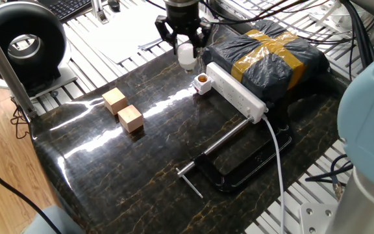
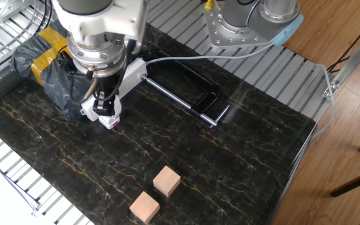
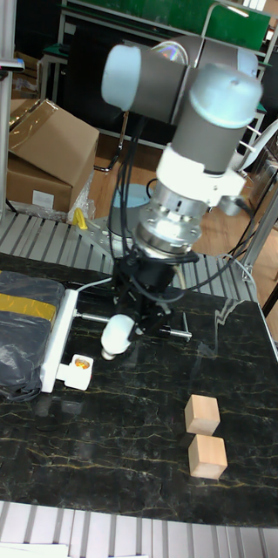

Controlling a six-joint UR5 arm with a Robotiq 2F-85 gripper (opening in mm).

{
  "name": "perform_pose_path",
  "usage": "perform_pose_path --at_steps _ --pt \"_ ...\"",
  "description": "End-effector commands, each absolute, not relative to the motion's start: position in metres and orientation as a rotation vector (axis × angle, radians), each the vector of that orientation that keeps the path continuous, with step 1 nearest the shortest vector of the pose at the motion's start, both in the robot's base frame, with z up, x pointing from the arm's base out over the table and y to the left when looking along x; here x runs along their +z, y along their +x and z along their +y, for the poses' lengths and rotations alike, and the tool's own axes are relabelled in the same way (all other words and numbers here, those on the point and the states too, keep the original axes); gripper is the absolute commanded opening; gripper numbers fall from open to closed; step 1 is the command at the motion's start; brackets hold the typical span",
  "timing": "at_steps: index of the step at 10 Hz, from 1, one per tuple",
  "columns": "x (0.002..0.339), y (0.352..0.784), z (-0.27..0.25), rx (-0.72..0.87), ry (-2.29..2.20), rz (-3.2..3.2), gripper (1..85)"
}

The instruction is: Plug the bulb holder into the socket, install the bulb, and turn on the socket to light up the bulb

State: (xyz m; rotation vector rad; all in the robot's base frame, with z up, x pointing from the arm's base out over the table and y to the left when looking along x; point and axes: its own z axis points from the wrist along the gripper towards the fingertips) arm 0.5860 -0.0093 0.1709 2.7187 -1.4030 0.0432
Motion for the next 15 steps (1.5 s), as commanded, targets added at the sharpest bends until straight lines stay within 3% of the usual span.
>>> perform_pose_path --at_steps 1,15 --pt "0.163 0.581 -0.021 0.015 2.761 -1.309 1.3" --pt "0.148 0.586 -0.032 0.049 2.708 -1.374 1.3"
